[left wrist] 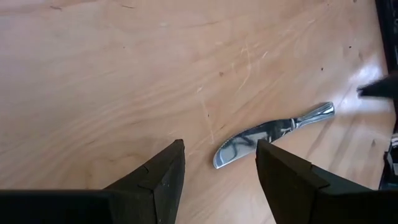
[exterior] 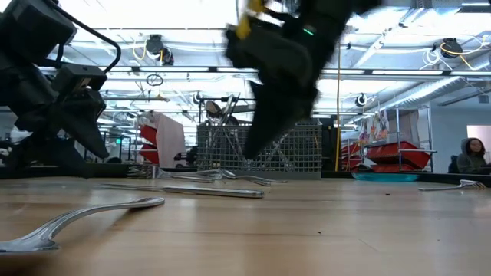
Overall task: Sort silverware
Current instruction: Put the knife into the silverware basket
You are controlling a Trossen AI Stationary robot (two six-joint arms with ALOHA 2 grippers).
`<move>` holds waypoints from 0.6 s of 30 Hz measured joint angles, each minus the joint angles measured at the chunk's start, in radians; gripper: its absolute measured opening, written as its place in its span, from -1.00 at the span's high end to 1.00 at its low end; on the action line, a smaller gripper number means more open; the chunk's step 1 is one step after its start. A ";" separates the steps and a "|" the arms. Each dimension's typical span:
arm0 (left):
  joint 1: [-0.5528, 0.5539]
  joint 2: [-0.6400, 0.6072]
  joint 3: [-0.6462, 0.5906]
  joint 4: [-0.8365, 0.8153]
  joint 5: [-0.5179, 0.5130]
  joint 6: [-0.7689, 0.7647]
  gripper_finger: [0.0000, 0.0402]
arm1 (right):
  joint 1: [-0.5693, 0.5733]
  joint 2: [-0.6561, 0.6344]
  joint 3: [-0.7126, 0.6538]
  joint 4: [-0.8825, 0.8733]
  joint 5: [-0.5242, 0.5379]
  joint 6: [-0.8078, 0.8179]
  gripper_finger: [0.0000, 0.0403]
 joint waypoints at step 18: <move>0.000 0.000 0.000 0.004 -0.066 -0.003 0.00 | 0.020 -0.123 -0.380 0.612 -0.018 0.068 1.00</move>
